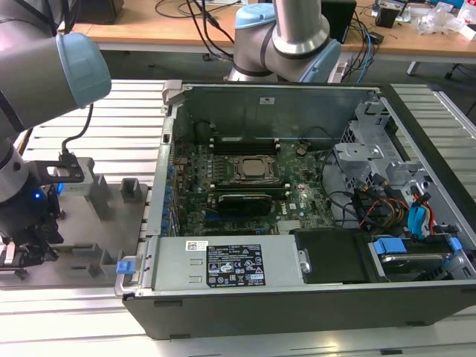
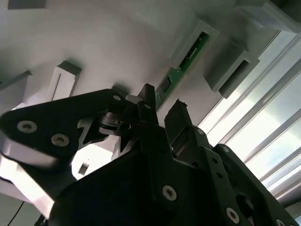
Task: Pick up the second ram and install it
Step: 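Pick up the second ram and move it above second insertion slot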
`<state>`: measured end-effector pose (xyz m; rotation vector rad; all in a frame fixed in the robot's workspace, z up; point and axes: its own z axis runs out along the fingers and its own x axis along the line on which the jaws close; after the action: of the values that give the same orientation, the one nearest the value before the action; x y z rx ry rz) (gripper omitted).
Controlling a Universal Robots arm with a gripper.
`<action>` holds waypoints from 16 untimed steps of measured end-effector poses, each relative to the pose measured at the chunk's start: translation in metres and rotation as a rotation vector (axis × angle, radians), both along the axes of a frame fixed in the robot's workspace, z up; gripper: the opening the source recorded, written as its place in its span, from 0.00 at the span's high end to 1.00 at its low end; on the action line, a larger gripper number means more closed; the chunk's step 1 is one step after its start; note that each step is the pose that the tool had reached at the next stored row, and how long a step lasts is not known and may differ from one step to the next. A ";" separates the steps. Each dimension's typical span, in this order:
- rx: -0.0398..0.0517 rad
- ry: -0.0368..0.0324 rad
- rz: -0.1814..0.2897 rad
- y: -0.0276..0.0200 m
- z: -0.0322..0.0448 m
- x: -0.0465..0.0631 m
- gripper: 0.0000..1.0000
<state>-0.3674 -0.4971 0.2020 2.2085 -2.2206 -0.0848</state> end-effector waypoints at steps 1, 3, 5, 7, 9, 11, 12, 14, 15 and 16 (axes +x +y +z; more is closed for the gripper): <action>-0.0001 0.0001 0.000 0.0000 0.0000 0.000 0.64; 0.0000 0.0000 0.000 0.0000 -0.0001 0.000 0.64; 0.0002 -0.0001 0.000 0.0000 -0.0001 0.000 0.64; 0.0004 -0.0001 0.000 0.0001 -0.0002 0.000 0.72; 0.0005 -0.0001 0.000 0.0000 -0.0001 0.000 0.84; 0.0007 -0.0001 0.000 0.0000 -0.0002 0.000 0.87; 0.0007 -0.0001 0.000 0.0000 -0.0002 0.000 0.87; 0.0009 -0.0001 0.000 0.0000 -0.0002 0.000 0.87; 0.0010 -0.0001 0.000 0.0000 -0.0002 0.000 0.87; 0.0011 -0.0001 0.000 0.0000 -0.0002 0.000 0.87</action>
<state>-0.3674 -0.4971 0.2019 2.2092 -2.2211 -0.0859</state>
